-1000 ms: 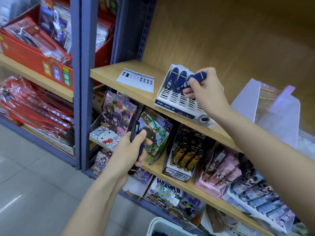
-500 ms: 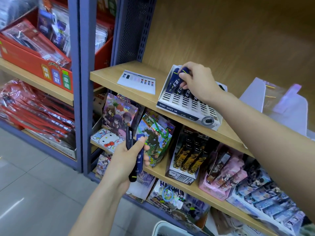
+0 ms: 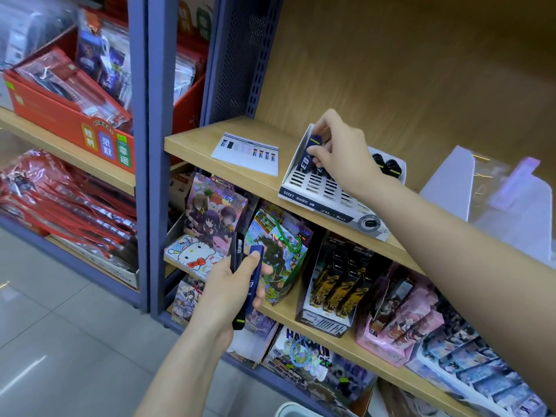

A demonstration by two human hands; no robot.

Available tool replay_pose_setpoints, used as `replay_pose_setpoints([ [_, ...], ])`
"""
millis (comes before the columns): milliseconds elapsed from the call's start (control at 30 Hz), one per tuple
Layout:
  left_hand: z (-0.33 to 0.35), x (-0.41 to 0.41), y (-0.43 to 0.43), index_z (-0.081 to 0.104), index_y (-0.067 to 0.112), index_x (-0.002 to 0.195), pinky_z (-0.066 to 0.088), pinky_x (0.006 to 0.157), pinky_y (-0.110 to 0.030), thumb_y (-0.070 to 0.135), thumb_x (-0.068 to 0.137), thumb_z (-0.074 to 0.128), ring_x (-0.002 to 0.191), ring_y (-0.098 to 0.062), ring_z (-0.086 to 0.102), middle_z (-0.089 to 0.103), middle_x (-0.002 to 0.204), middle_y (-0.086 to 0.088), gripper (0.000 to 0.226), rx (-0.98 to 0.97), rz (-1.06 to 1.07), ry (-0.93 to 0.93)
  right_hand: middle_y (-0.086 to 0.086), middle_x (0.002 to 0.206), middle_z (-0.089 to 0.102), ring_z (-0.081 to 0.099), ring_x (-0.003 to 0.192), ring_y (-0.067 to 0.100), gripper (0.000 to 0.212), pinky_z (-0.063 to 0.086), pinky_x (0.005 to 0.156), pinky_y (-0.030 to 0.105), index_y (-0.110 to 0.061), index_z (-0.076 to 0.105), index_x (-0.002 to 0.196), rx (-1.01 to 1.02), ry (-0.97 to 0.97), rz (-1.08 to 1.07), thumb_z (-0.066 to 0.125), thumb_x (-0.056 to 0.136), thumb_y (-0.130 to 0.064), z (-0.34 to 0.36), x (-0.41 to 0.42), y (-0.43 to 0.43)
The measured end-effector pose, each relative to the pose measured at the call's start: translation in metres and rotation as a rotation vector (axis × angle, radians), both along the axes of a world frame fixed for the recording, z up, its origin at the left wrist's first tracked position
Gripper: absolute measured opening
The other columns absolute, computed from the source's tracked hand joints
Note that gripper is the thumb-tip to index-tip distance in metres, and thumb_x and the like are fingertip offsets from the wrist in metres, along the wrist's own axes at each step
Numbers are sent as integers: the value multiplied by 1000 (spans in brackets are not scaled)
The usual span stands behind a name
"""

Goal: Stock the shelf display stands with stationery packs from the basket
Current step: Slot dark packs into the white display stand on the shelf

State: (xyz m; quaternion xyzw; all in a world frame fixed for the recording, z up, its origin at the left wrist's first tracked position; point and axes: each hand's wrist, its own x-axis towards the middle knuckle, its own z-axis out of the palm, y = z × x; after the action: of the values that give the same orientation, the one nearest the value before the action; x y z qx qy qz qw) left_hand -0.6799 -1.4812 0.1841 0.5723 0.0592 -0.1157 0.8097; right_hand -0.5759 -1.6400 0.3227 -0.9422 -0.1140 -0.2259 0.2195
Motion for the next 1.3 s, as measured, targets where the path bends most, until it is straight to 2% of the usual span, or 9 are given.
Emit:
replay_pose_setpoints([
  [133, -2, 2, -3, 67, 6, 84, 34, 41, -19, 18, 101, 42, 38, -12, 40, 51, 53, -6, 32, 1, -1, -2, 6, 82, 60, 62, 77, 28, 11, 53, 75, 42, -10, 50, 95, -10, -52, -5, 59, 90, -6, -2, -4, 1],
  [267, -4, 3, -3, 70, 4, 89, 38, 44, -17, 20, 101, 42, 41, -10, 45, 53, 51, -3, 35, -8, -7, -33, 2, 94, 56, 56, 81, 23, 9, 50, 78, 42, -9, 54, 97, -143, -116, -18, 59, 90, -8, 1, -3, 4],
  [367, 0, 1, -3, 65, 7, 100, 46, 54, -24, 22, 100, 46, 48, -13, 53, 68, 70, -9, 24, -87, 6, -65, 2, 102, 50, 56, 82, 23, 8, 51, 79, 38, -7, 60, 99, -125, -155, -24, 56, 92, -5, 1, -2, 4],
  [467, 5, -2, -3, 51, 15, 110, 47, 47, -23, 24, 99, 47, 46, -14, 54, 74, 83, -3, 15, -129, 10, -85, -1, 106, 47, 54, 85, 17, 21, 49, 82, 34, -8, 62, 112, -110, -132, -25, 51, 94, -5, 0, -5, 2],
  [600, 5, -3, -1, 52, 5, 118, 41, 41, -19, 28, 99, 47, 40, -13, 46, 69, 63, 3, 30, -56, -8, -111, 4, 127, 48, 54, 101, 15, 37, 46, 92, 33, -12, 46, 135, -117, -78, -16, 45, 98, -11, -4, -16, -3],
  [700, 3, -4, -1, 52, -4, 117, 34, 38, -16, 28, 100, 46, 37, -11, 39, 59, 48, 8, 38, -15, -19, -117, 5, 127, 50, 53, 103, 16, 36, 45, 93, 34, -12, 47, 134, -147, -67, 0, 43, 98, -9, -6, -22, -7],
  [967, 3, -5, -1, 52, -2, 112, 34, 38, -20, 23, 100, 45, 37, -12, 36, 64, 56, 4, 29, -29, -11, -114, 8, 124, 48, 48, 109, 22, 36, 37, 86, 28, -12, 48, 133, -297, -16, -49, 39, 99, -6, 4, -23, -5],
  [1133, -2, -4, -4, 64, -3, 108, 39, 46, -15, 12, 101, 41, 42, -12, 42, 56, 50, 3, 28, 6, -31, -150, 0, 112, 52, 48, 84, 10, 26, 42, 80, 29, -14, 50, 122, -103, -107, -16, 42, 97, -10, -13, -49, 7],
  [1300, 5, -8, -6, 57, 4, 120, 52, 57, -19, 11, 97, 50, 56, -10, 61, 75, 89, -1, 26, -81, -58, -266, -11, 91, 55, 49, 68, -9, 21, 36, 65, 6, -14, 59, 113, -18, 142, 98, 50, 97, -23, -47, -94, 19],
])
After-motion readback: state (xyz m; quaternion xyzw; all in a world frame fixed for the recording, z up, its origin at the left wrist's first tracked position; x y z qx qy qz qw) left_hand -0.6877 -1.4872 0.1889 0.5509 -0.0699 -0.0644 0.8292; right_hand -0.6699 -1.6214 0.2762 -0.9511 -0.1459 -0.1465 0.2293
